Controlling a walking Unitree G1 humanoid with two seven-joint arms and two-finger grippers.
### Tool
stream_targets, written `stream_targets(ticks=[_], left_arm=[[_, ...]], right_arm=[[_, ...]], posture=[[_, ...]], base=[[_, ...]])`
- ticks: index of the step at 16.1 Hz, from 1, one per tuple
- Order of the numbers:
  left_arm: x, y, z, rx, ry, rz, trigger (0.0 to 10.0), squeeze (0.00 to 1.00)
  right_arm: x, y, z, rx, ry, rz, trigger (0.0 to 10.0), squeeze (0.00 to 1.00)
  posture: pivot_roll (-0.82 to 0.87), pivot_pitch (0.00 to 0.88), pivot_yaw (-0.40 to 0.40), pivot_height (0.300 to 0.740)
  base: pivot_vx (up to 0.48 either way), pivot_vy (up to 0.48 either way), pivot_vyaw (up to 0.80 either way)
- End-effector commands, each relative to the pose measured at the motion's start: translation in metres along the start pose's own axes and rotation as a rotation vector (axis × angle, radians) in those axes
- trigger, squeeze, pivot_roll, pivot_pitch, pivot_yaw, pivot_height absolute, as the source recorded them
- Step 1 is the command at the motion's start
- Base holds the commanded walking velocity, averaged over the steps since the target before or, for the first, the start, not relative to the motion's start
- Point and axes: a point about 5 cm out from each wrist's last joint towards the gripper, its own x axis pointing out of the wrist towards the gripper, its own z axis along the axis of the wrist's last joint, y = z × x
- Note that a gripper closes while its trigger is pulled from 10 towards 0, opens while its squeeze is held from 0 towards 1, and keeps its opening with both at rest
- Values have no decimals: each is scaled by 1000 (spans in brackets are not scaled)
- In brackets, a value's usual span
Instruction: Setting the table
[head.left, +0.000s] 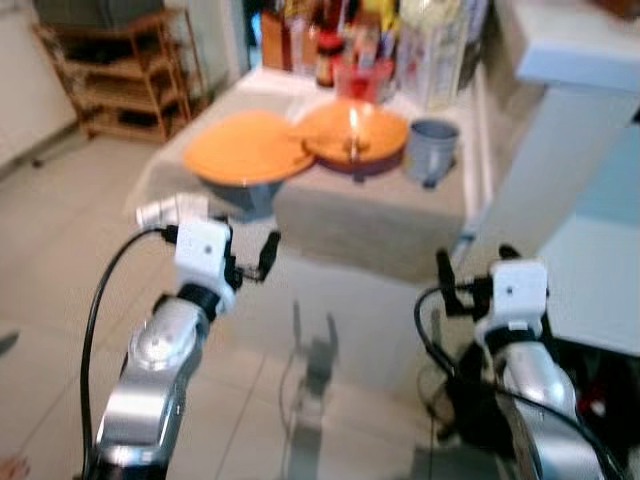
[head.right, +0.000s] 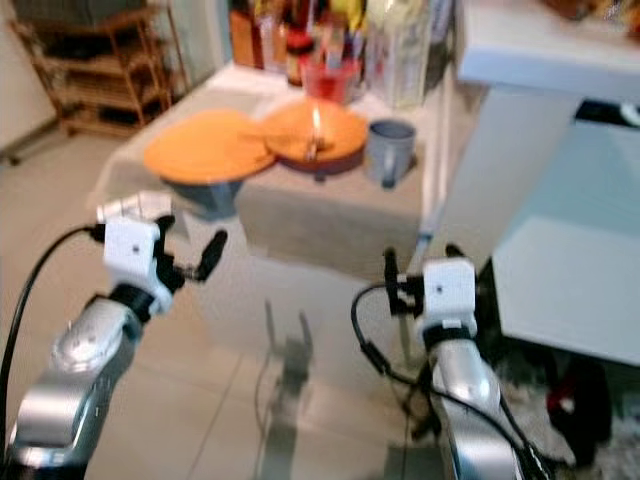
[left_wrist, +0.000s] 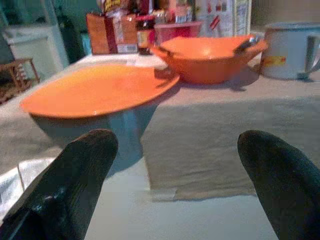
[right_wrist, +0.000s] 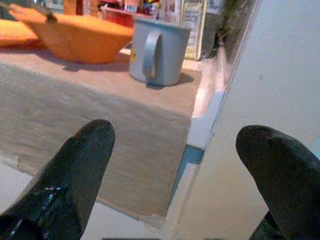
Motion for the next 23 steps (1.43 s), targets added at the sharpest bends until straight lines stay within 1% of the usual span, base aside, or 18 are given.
stream_targets(ticks=[1,2,3,4,6,8,10,14,16,18,19,21,23], left_arm=[[2,0,8,19,-32,2,10000,0],[4,-3,12,31,-48,-14,10000,0],[4,-3,12,31,-48,-14,10000,0],[6,-3,13,25,-50,-12,10000,0],[7,-4,14,41,-56,-14,10000,0],[7,-3,16,36,-67,-1,10000,0],[7,-3,16,36,-70,2,10000,0],[7,-3,16,34,-73,10,10000,0],[8,-3,16,32,-74,10,10000,0],[8,-4,17,34,-75,8,10000,0],[8,-3,17,34,-75,12,10000,0],[8,-2,17,34,-76,13,10000,0],[8,-3,18,35,-76,10,10000,0]], right_arm=[[3,0,2,-2,-9,-4,10000,86],[10,-1,5,-5,-26,-14,10000,90],[10,-1,5,-5,-26,-14,10000,90],[16,-3,6,-7,-34,-24,10000,90],[24,-5,8,-6,-43,-32,10000,90],[33,-4,11,-8,-58,-26,10000,86],[37,-3,14,-2,-69,-21,10000,90],[42,5,14,14,-74,10,10000,82],[50,7,14,20,-70,10,10000,82],[57,4,15,30,-67,-14,10000,78],[63,1,20,11,-79,-32,10000,82],[68,-1,21,9,-82,-47,10000,78],[79,-2,22,6,-82,-58,10000,82]], posture=[[-13,0,-12,740],[-14,0,-10,740],[-14,0,-10,740],[-11,0,-9,740],[-7,0,-9,740],[-3,0,-8,740],[2,0,-9,740],[3,0,-8,740],[2,0,-6,740],[8,2,-5,740],[14,3,-5,740],[15,3,-5,740],[17,9,-5,740]], base=[[480,0,0],[480,0,0],[480,0,0],[480,0,0],[480,0,0],[0,0,0],[0,0,0],[0,0,0],[0,0,0],[0,0,0],[0,0,0],[0,0,0],[0,0,0]])
